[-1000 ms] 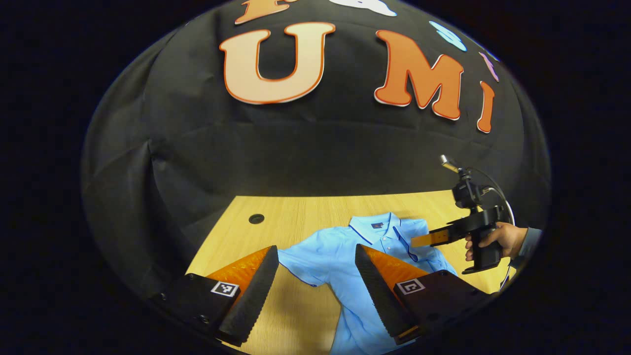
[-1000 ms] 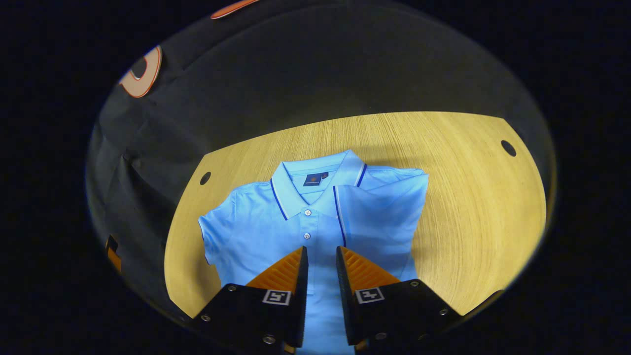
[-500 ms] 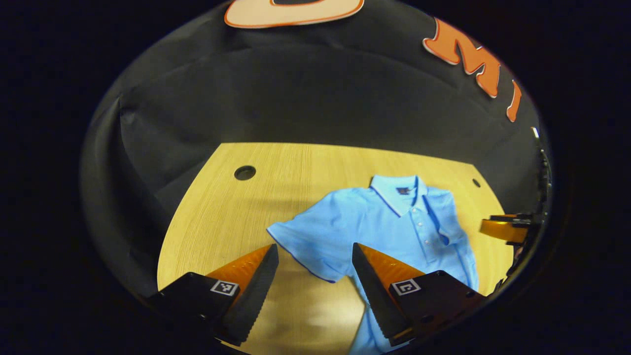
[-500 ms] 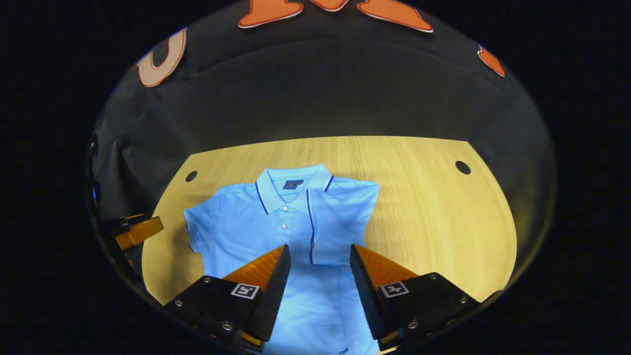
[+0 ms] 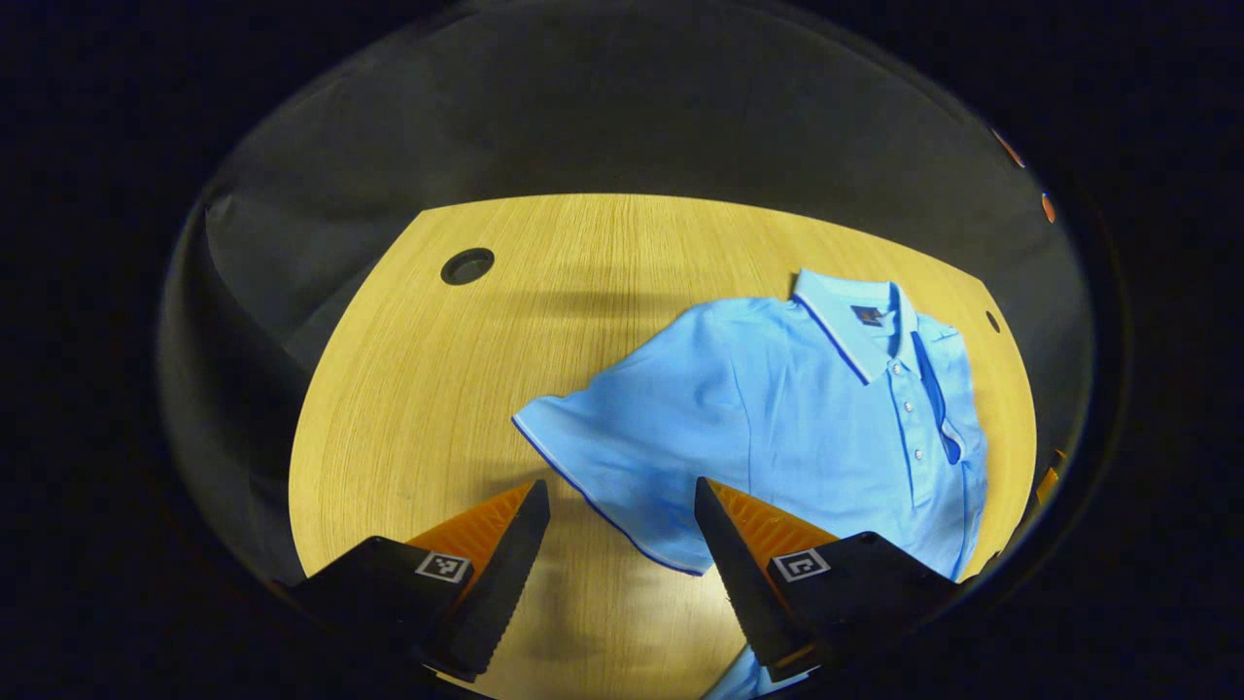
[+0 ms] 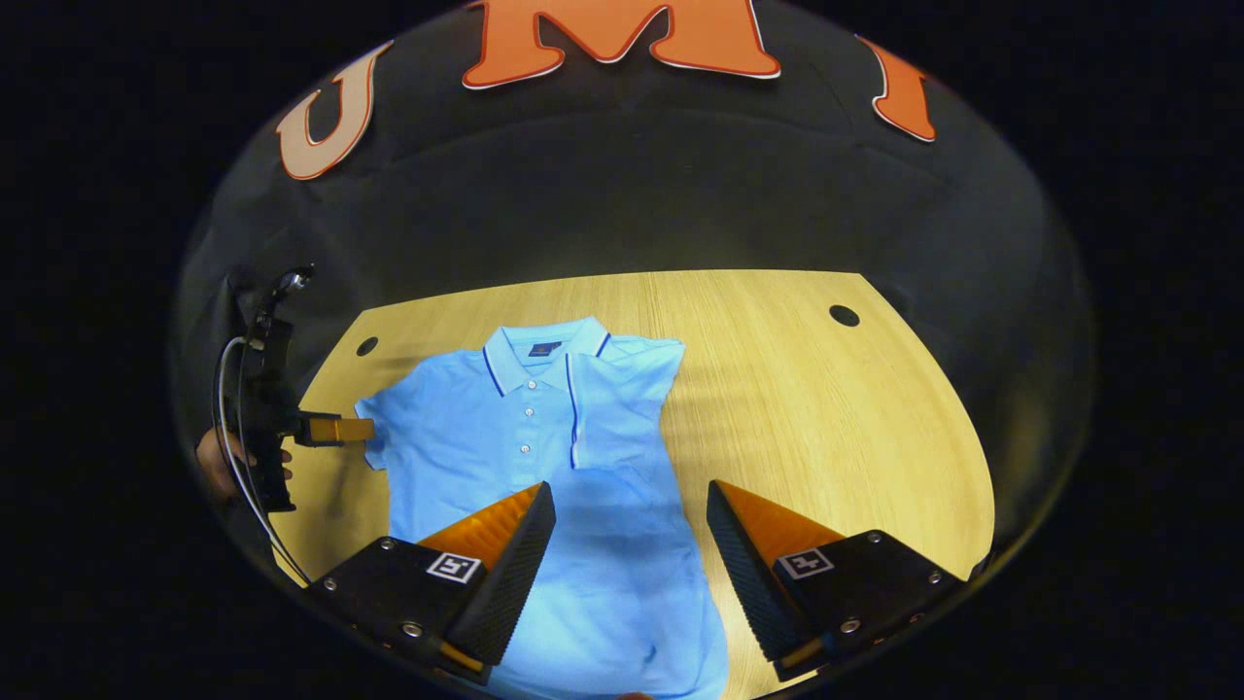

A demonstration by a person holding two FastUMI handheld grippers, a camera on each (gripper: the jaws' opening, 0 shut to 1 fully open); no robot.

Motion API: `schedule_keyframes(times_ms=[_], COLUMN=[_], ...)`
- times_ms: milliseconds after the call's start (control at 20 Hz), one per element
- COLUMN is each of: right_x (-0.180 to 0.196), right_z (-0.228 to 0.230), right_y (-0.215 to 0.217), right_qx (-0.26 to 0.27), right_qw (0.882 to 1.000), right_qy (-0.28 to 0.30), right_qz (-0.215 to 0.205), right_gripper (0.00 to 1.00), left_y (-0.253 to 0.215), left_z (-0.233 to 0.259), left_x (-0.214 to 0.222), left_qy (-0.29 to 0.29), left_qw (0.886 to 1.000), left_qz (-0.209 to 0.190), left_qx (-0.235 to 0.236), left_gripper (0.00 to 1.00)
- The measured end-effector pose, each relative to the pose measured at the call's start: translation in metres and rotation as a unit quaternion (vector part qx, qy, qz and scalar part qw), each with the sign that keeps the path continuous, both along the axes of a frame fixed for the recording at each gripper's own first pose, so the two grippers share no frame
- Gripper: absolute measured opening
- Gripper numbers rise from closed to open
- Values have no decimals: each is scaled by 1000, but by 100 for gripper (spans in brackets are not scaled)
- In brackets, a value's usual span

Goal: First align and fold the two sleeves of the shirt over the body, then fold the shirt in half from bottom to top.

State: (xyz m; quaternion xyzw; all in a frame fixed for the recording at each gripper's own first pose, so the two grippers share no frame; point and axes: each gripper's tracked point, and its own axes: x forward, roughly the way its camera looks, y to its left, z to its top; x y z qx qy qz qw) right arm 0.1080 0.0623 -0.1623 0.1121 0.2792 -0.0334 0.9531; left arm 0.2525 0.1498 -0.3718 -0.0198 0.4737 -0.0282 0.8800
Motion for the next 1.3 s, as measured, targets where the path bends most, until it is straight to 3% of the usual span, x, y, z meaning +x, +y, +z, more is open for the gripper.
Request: schedule_keyframes(times_ms=[350, 400, 650, 700, 950, 1300], right_x=[-36, -38, -59, -63, -87, -106], right_z=[-2, -1, 0, -1, -11, -9], right_y=[-24, -27, -37, -37, -40, -44], right_qx=[-4, -1, 5, 6, 12, 18], right_qw=[1000, 1000, 999, 999, 998, 996], right_qy=[-2, -5, -18, -20, -10, -18], right_qz=[-18, -22, -46, -48, -62, -84], right_gripper=[96, 96, 96, 96, 96, 96], left_y=[-1, -2, -26, -31, -51, -111], left_z=[-13, -13, -12, -8, 24, 62], left_x=[-3, 0, 3, 7, 19, 27], left_qy=[29, 24, 15, 11, -39, -80], left_qw=[999, 999, 999, 999, 999, 992], left_qz=[42, 44, 26, 23, -13, -98], left_qx=[3, 4, -23, -35, -32, -13], left_gripper=[97, 92, 15, 9, 9, 8])
